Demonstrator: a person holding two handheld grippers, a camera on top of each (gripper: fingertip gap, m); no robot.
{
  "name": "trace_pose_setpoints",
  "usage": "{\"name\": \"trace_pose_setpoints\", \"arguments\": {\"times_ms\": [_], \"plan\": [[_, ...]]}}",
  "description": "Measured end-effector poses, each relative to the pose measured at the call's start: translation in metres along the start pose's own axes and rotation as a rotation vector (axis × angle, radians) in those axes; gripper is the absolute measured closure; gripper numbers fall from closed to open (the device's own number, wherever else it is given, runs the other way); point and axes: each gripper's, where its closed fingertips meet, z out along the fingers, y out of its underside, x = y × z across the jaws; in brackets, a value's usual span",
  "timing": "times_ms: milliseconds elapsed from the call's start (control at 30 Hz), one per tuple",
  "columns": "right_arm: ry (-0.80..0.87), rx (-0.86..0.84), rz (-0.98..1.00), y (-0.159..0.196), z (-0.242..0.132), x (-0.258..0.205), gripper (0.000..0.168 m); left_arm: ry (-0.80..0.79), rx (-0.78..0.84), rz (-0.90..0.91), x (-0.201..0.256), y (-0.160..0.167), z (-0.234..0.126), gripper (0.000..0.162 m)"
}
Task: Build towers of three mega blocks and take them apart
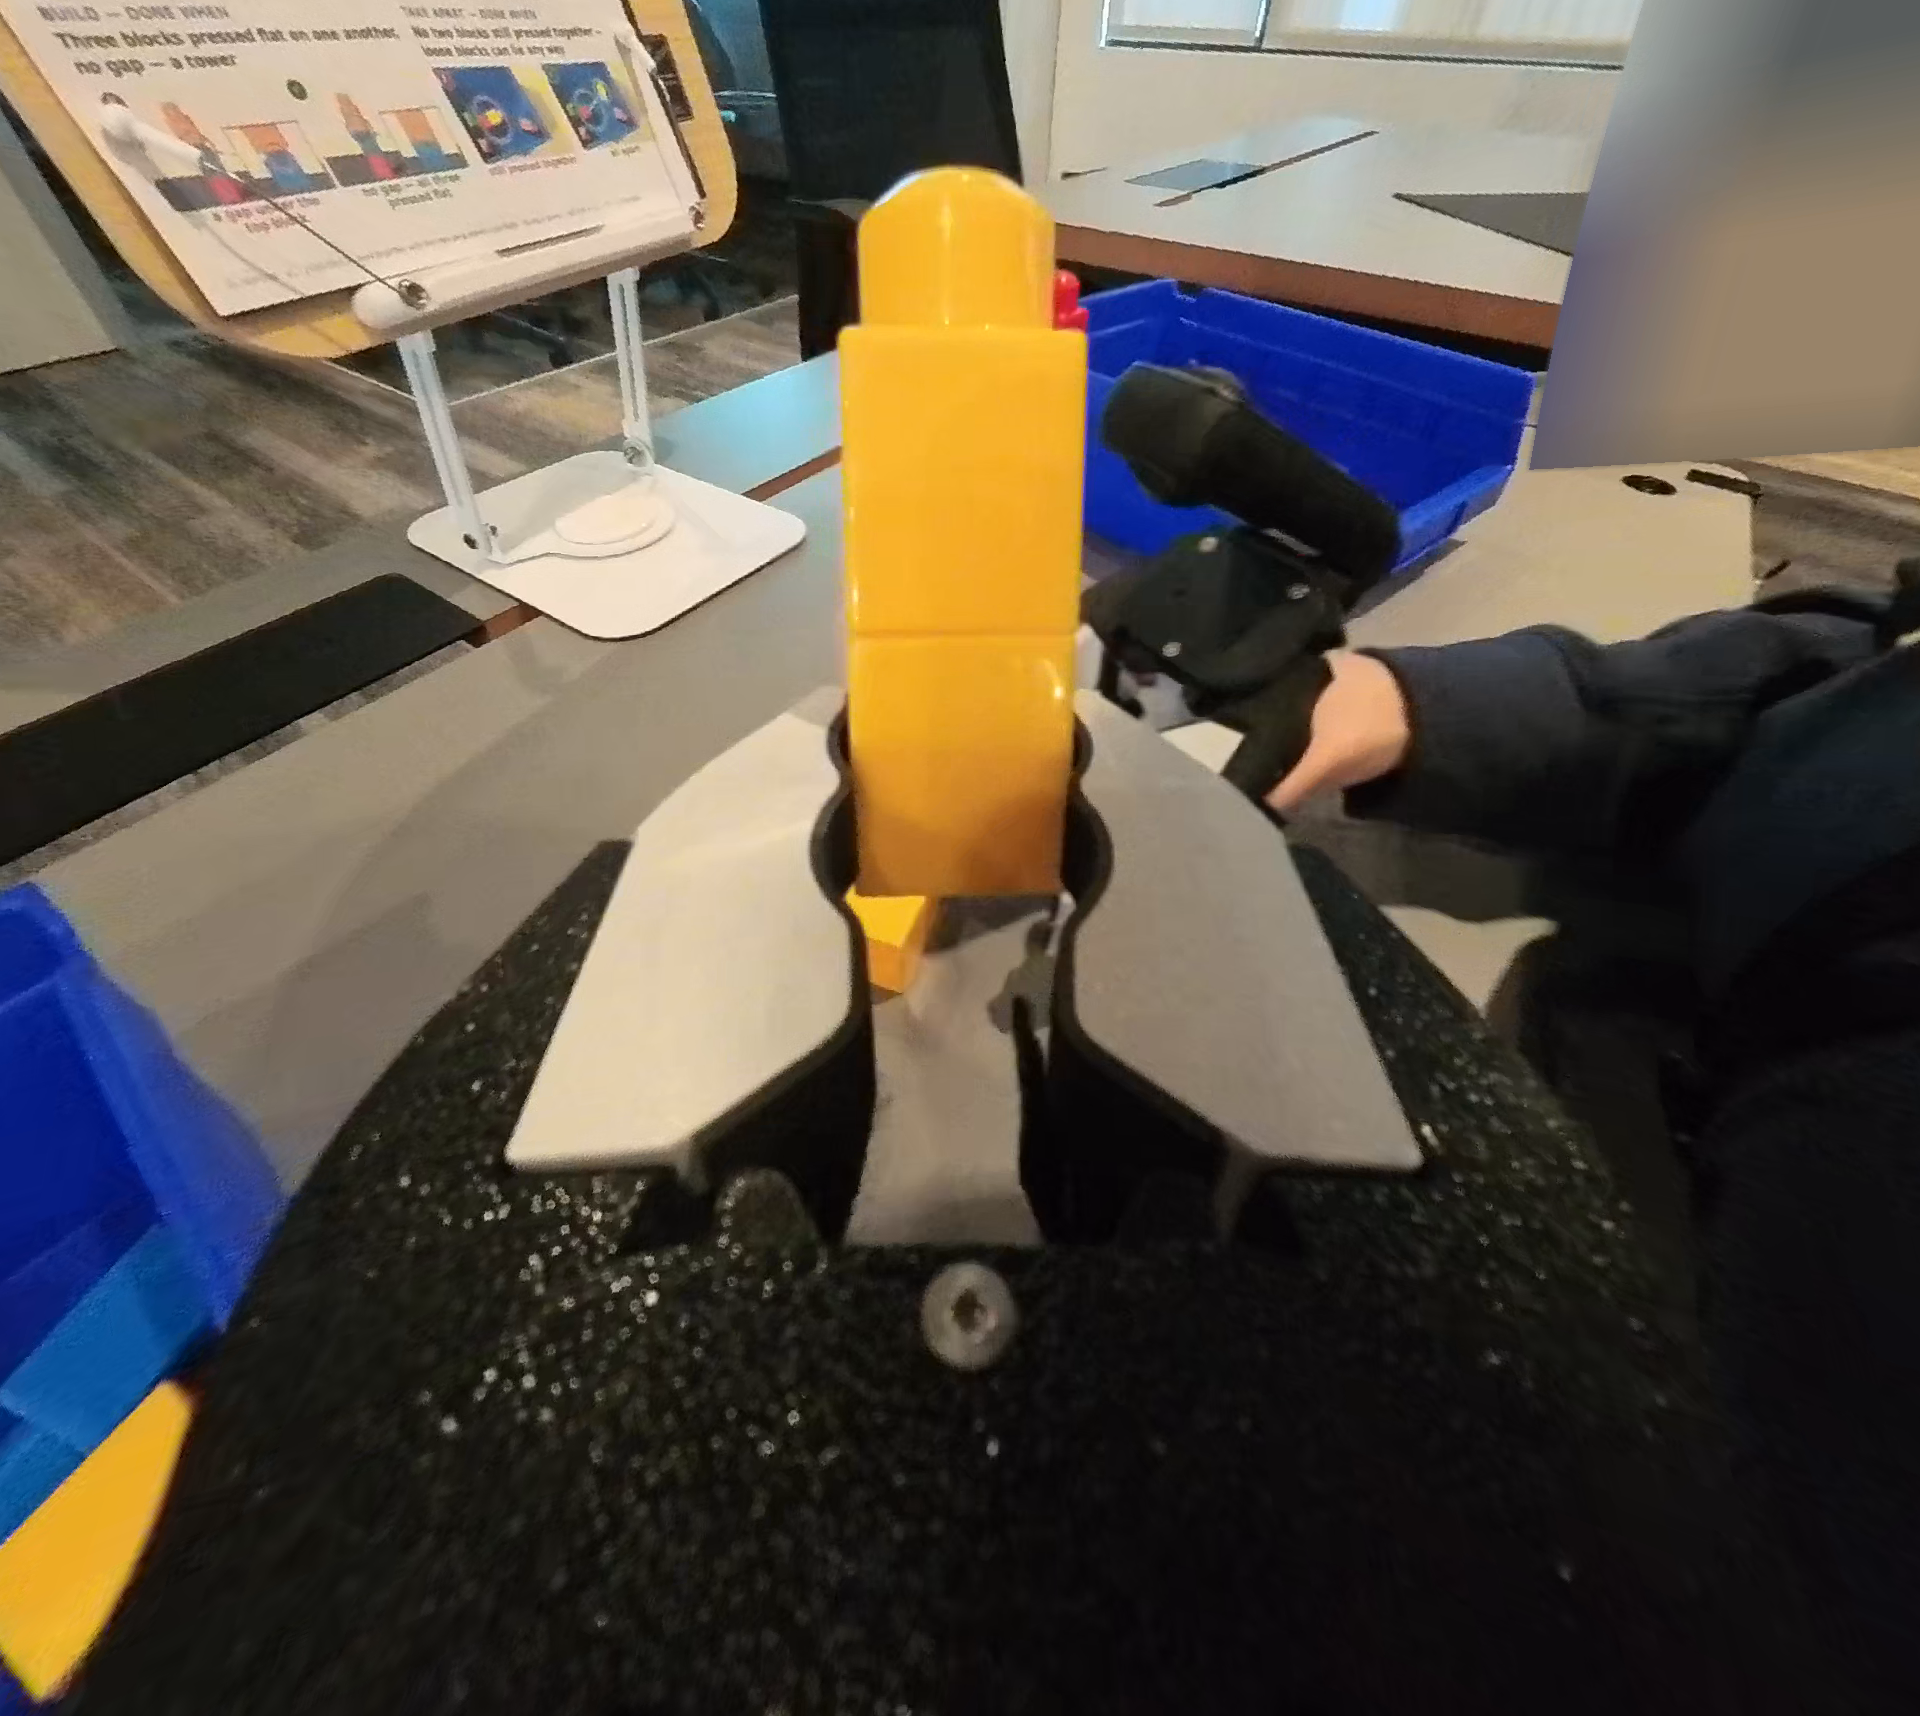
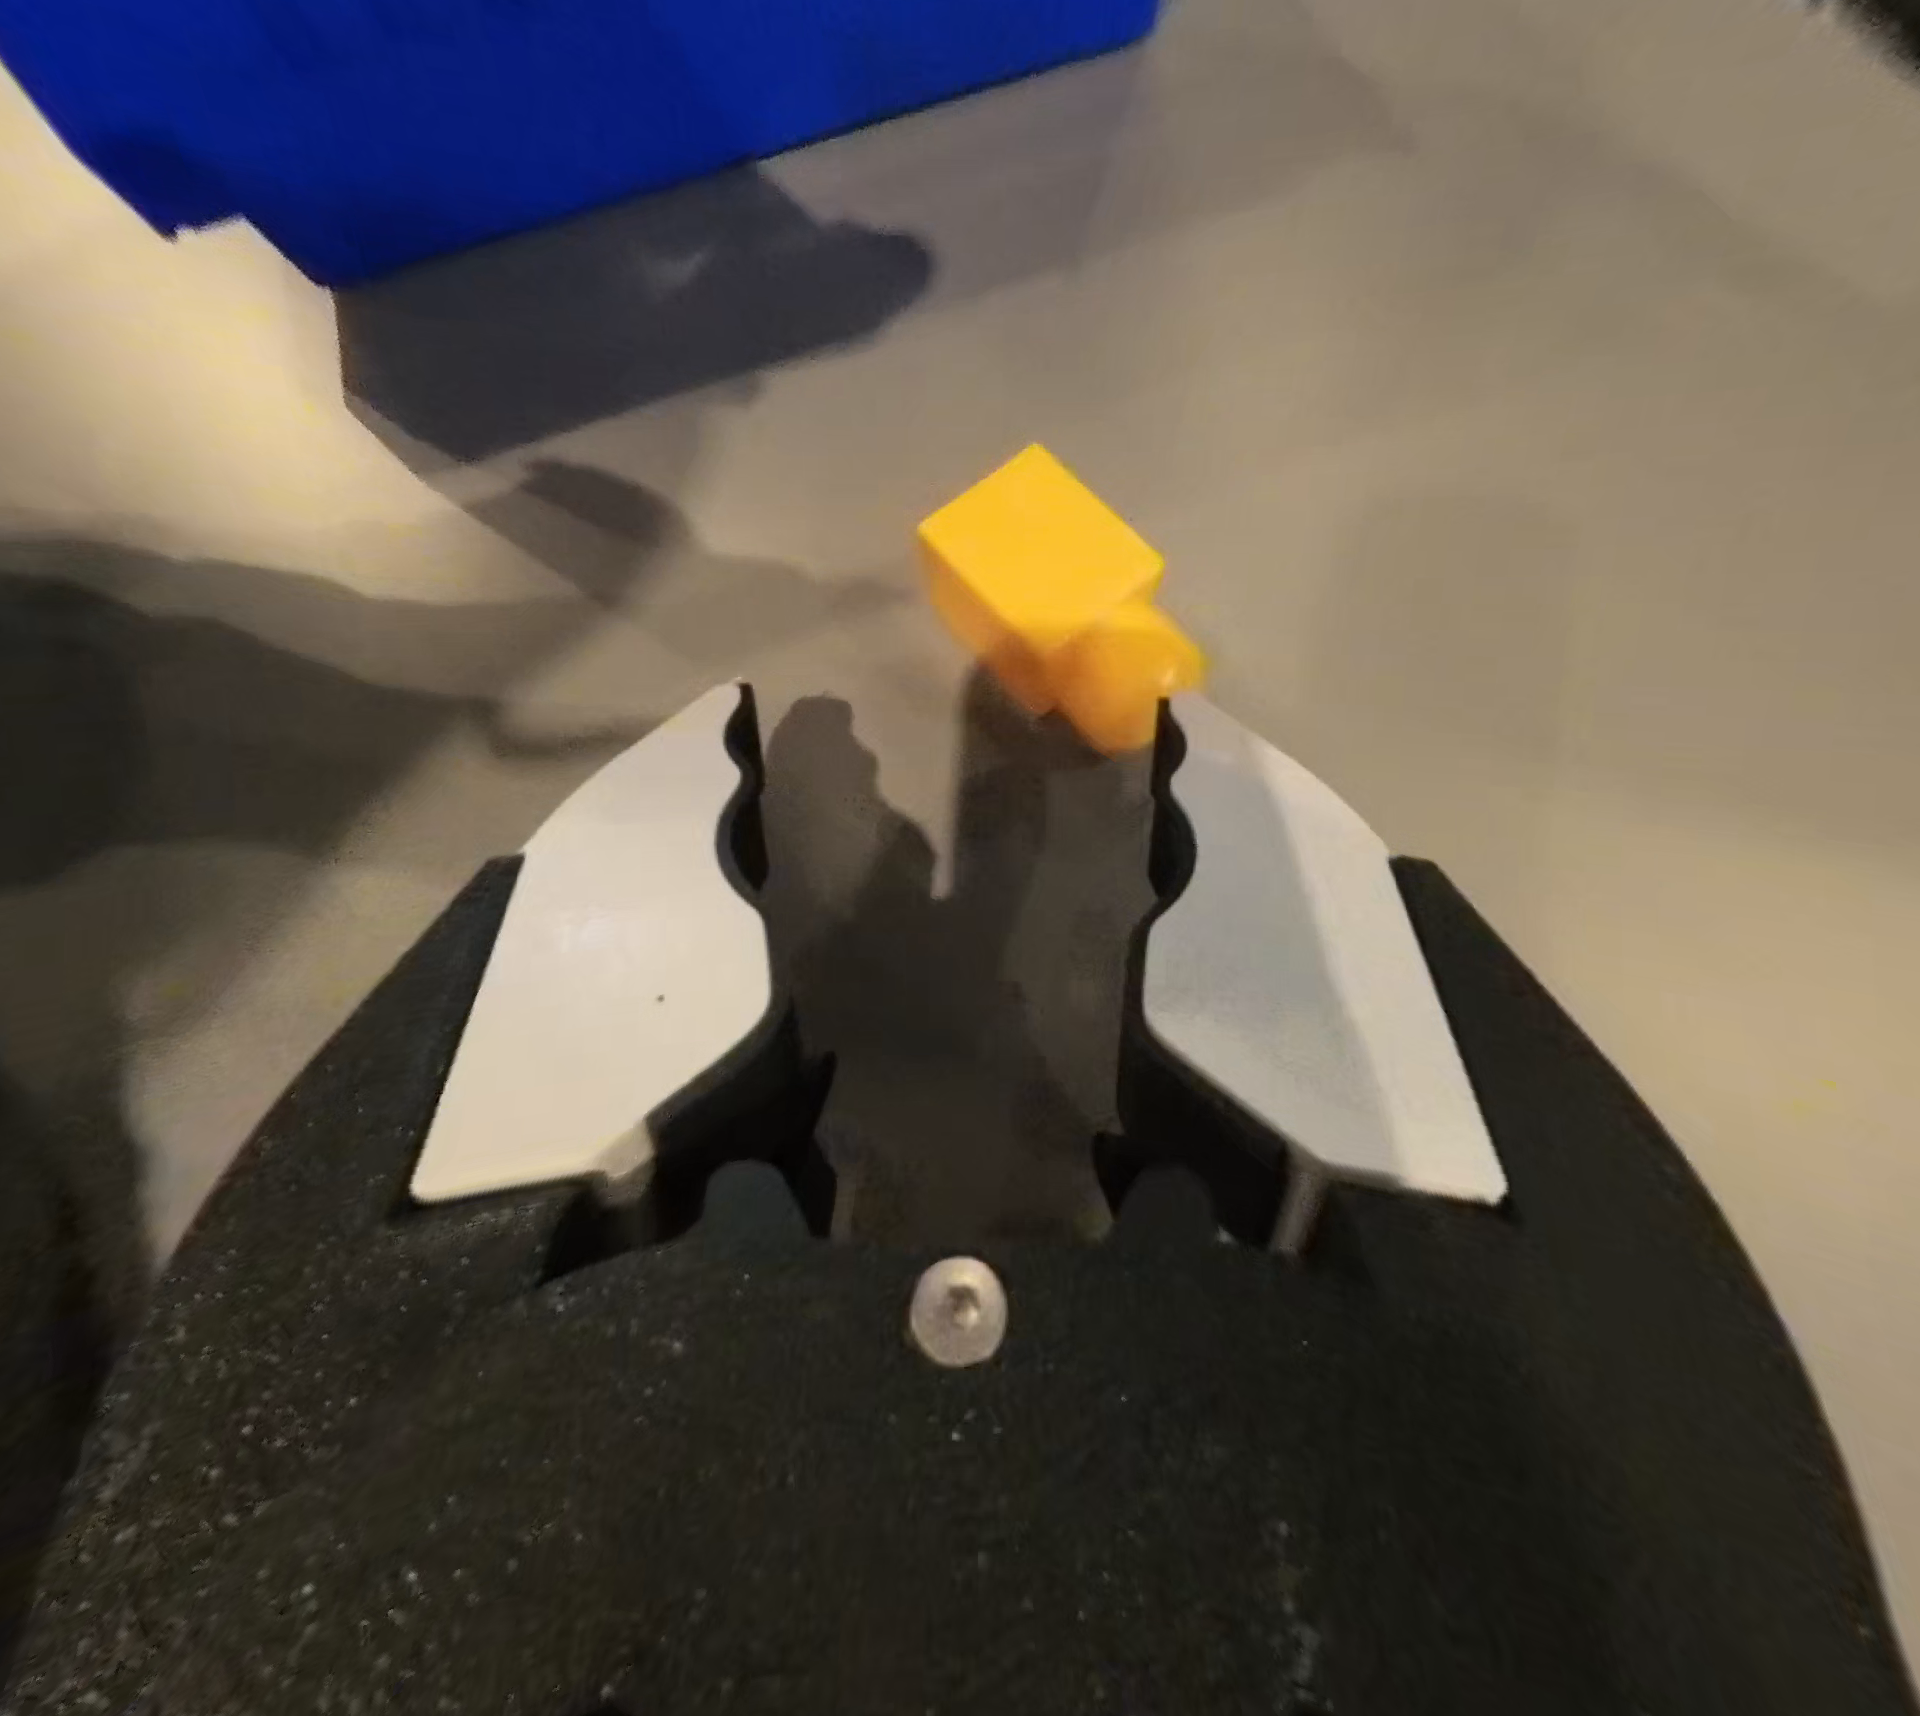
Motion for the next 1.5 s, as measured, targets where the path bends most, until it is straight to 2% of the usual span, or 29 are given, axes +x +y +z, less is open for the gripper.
{"name": "trace_pose_setpoints", "arguments": {"times_ms": [100,267,300,333,367,467,567,667,767,933,1133,1300,1500], "plan": [[-0.047,0.052,-0.205,-0.011,0.009,0.013,0.095,0.033,-0.024,0.019,0.004,0.004,0.001,0.126],[-0.259,-0.074,-0.357,-0.003,0.037,0.015,0.094,0.056,-0.106,0.063,0.01,0.017,-0.001,0.126],[-0.303,-0.1,-0.362,0.0,0.041,0.012,0.106,0.061,-0.12,0.066,0.011,0.019,0.0,0.126],[-0.367,-0.12,-0.357,0.003,0.042,0.005,0.131,0.06,-0.136,0.069,0.012,0.021,0.001,0.126],[-0.386,-0.12,-0.334,0.002,0.041,0.002,0.131,0.053,-0.156,0.073,0.012,0.024,0.003,0.126],[-0.28,-0.041,-0.329,-0.016,0.009,0.016,0.132,0.011,-0.232,0.089,0.008,0.034,0.007,0.126],[-0.126,0.075,-0.359,-0.047,-0.056,0.033,0.132,-0.068,-0.359,0.165,-0.001,0.05,0.014,0.126],[-0.015,0.022,-0.533,-0.061,-0.099,0.027,0.132,-0.075,-0.476,0.287,0.001,0.067,0.027,0.127],[0.008,-0.163,-0.68,-0.049,-0.105,0.016,0.132,-0.056,-0.557,0.411,0.007,0.078,0.042,0.127],[0.024,-0.277,-0.777,-0.034,-0.106,0.015,0.132,-0.002,-0.587,0.488,0.02,0.084,0.055,0.127],[0.033,-0.277,-0.842,-0.028,-0.101,0.007,0.132,0.035,-0.585,0.511,0.029,0.085,0.059,0.127],[0.006,-0.184,-0.866,-0.029,-0.102,-0.003,0.132,0.061,-0.523,0.534,0.034,0.084,0.059,0.127],[0.036,-0.212,-0.905,-0.022,-0.101,-0.005,0.132,0.075,-0.518,0.572,0.039,0.087,0.062,0.127]]}}
